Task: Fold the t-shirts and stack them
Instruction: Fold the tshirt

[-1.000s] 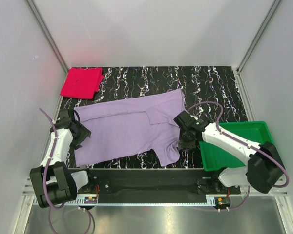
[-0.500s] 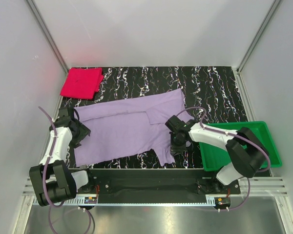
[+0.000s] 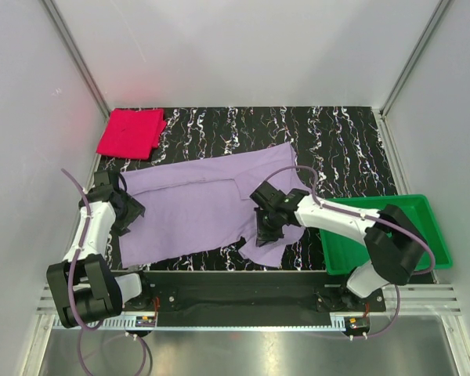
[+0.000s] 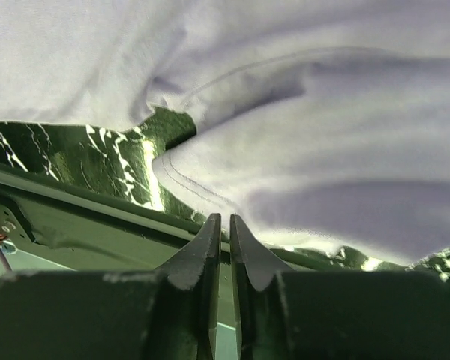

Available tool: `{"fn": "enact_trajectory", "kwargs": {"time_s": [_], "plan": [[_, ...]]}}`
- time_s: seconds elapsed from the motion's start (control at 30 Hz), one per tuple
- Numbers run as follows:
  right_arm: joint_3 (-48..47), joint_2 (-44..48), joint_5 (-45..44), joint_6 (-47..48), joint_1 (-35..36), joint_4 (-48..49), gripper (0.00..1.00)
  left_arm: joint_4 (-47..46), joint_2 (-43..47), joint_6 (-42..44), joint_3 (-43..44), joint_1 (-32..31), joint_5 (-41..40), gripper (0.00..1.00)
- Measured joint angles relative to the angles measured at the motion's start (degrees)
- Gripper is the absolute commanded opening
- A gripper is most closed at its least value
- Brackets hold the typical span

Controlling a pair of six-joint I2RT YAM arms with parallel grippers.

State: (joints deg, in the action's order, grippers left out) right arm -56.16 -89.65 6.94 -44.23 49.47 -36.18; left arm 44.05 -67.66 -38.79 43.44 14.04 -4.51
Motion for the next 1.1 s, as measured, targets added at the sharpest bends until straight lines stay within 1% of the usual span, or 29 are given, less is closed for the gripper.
{"fn": "enact_trajectory", "kwargs": {"time_s": [0.1, 0.4, 0.47, 0.5, 0.53, 0.67, 0.83, 1.1], "plan": [[1.0, 2.4, -0.4, -0.8, 0.0, -1.3, 0.18, 0.0, 0.0, 0.0, 0.0, 0.0, 0.0, 0.65], [9.2, 12.7, -3.0, -6.4, 0.0, -6.6, 0.18, 0.1, 0.0, 0.7, 0.0, 0.0, 0.0, 0.65], [11.4, 13.7, -2.7, -7.6, 0.0, -6.9, 0.21, 0.1, 0.0, 0.9, 0.0, 0.0, 0.0, 0.65], [12.5, 13.8, -2.2, -8.1, 0.0, -7.0, 0.23, 0.1, 0.0, 0.9, 0.0, 0.0, 0.0, 0.65], [13.5, 13.7, -1.6, -8.4, 0.0, -7.0, 0.28, 0.1, 0.0, 1.0, 0.0, 0.0, 0.0, 0.65], [15.3, 13.4, 0.9, -8.8, 0.1, -6.9, 0.37, 0.1, 0.0, 1.1, 0.0, 0.0, 0.0, 0.65], [15.4, 12.8, 3.1, -9.8, 1.6, -6.1, 0.43, 0.1, 0.0, 1.1, 0.0, 0.0, 0.0, 0.65], [17.4, 11.8, 4.4, -11.7, 1.7, -3.5, 0.46, 0.1, 0.0, 1.3, 0.0, 0.0, 0.1, 0.65]]}}
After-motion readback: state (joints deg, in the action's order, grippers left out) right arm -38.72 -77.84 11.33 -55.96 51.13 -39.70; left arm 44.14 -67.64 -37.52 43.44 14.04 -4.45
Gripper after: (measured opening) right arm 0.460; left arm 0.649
